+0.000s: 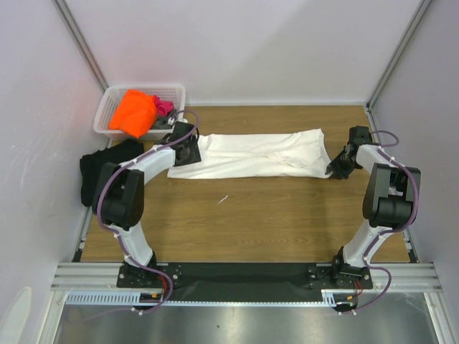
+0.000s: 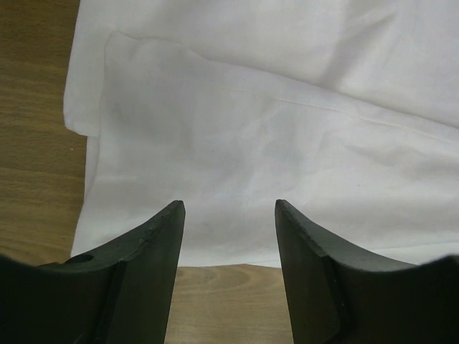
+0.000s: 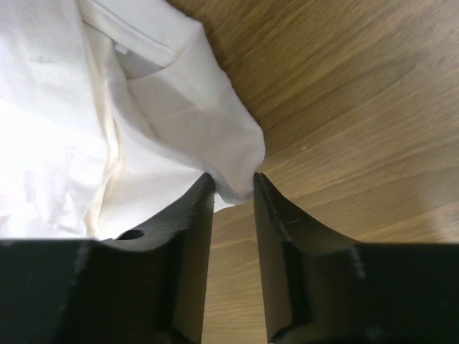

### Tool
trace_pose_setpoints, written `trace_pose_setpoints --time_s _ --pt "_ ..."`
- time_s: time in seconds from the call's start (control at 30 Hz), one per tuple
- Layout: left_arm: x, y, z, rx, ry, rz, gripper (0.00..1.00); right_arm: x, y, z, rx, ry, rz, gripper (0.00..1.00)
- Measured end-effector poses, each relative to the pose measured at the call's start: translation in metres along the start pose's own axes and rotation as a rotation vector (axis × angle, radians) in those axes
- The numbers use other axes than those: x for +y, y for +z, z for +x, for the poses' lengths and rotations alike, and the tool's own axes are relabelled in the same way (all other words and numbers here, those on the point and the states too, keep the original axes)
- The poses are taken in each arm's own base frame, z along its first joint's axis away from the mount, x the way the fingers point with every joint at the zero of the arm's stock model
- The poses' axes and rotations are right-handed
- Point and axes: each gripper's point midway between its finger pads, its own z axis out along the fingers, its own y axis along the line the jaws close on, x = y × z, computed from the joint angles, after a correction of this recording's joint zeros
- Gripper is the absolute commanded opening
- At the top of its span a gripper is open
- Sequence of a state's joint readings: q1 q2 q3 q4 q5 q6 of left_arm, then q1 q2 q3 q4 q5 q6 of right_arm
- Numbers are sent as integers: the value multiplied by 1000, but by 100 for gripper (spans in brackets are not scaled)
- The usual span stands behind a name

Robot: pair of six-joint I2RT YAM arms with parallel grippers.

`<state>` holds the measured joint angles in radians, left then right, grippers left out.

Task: Fold and stack the t-shirts
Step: Fold the tshirt

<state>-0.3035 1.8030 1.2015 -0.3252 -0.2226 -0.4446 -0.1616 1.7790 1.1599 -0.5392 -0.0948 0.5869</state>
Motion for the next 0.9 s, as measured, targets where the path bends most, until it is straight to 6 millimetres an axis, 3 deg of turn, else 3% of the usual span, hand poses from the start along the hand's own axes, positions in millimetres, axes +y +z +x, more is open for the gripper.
trace_pose_setpoints --time_s 0.13,0.33,0.63,0.77,0.9 --pt "1 -3 -1 0 0 -1 60 -9 5 -2 -11 2 33 0" --pt "0 -14 -7 -18 -4 8 61 -34 7 6 4 31 84 0" --pt "-2 -18 -8 -18 -2 19 62 -84 -17 3 -19 80 187 0" --pt "-8 -16 -13 -12 7 36 60 -94 -21 1 -19 64 206 0" --pt "-19 -8 -24 -17 18 63 53 -92 -23 -7 -23 37 197 0"
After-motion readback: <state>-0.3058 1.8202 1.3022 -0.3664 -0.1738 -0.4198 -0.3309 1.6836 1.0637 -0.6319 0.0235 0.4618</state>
